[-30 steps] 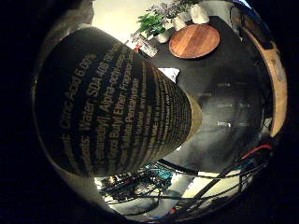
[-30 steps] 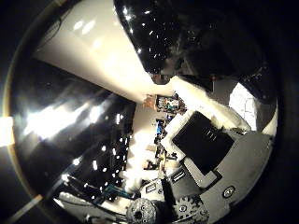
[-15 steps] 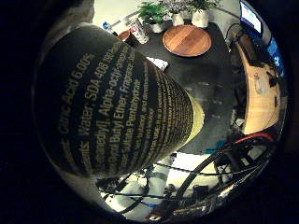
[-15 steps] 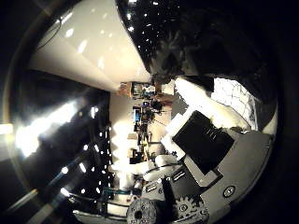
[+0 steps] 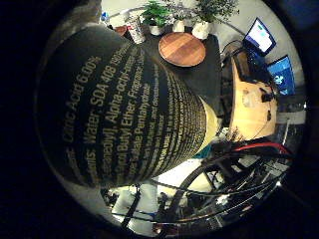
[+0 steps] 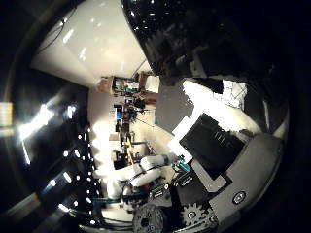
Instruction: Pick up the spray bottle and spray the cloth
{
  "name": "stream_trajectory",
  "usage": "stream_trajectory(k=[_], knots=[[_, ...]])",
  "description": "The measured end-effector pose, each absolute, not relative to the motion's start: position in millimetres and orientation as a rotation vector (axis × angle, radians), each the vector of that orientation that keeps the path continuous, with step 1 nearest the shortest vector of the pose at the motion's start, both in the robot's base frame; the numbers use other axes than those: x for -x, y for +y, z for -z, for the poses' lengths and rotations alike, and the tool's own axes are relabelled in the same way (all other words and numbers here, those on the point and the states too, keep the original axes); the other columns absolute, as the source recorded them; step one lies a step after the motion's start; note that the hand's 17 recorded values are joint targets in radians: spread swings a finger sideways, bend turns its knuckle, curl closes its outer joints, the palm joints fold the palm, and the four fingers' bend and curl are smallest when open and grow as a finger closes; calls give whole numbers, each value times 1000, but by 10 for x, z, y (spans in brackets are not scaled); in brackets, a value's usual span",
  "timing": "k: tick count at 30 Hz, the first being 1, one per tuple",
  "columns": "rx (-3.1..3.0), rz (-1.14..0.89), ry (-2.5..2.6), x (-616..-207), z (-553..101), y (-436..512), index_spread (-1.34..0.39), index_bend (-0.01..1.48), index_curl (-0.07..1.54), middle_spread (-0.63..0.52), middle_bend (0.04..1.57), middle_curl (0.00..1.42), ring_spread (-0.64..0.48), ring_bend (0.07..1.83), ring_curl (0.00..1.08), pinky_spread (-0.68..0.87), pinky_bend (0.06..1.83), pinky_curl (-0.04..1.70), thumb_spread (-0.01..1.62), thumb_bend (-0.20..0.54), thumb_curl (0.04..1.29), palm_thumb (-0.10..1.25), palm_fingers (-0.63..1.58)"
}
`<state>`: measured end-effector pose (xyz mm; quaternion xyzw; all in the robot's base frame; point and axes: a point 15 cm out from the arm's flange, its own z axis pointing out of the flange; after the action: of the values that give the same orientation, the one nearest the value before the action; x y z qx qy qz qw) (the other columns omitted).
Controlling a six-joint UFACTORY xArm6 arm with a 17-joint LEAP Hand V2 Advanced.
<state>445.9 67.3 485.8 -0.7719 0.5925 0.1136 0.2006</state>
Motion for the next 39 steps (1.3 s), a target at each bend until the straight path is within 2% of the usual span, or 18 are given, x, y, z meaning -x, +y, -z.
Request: stream_trajectory(k=[5, 11, 16, 23, 39], knots=[[2202, -288, 1696, -4425, -4808, 735, -325, 974, 1036, -249, 1182, 1106, -285, 1321, 985, -174, 1041, 1584, 798, -19, 834, 973, 1034], [2322, -149, 1750, -4416, -4724, 770, -327, 972, 1042, -251, 1178, 1110, -287, 1314, 990, -172, 1035, 1587, 792, -19, 838, 973, 1038], [2367, 45, 1764, -4645, -4685, 862, -326, 975, 1041, -252, 1170, 1114, -288, 1305, 993, -171, 1029, 1589, 795, -18, 842, 969, 1046], [2413, 162, 1798, -4924, -4341, 941, -323, 977, 1039, -254, 1161, 1119, -291, 1296, 999, -169, 1021, 1593, 797, -18, 847, 968, 1051], [2471, 71, 1828, -4925, -3128, 1398, -328, 967, 1054, -257, 1158, 1126, -299, 1282, 1022, -167, 1020, 1596, 808, -18, 853, 964, 1050]])
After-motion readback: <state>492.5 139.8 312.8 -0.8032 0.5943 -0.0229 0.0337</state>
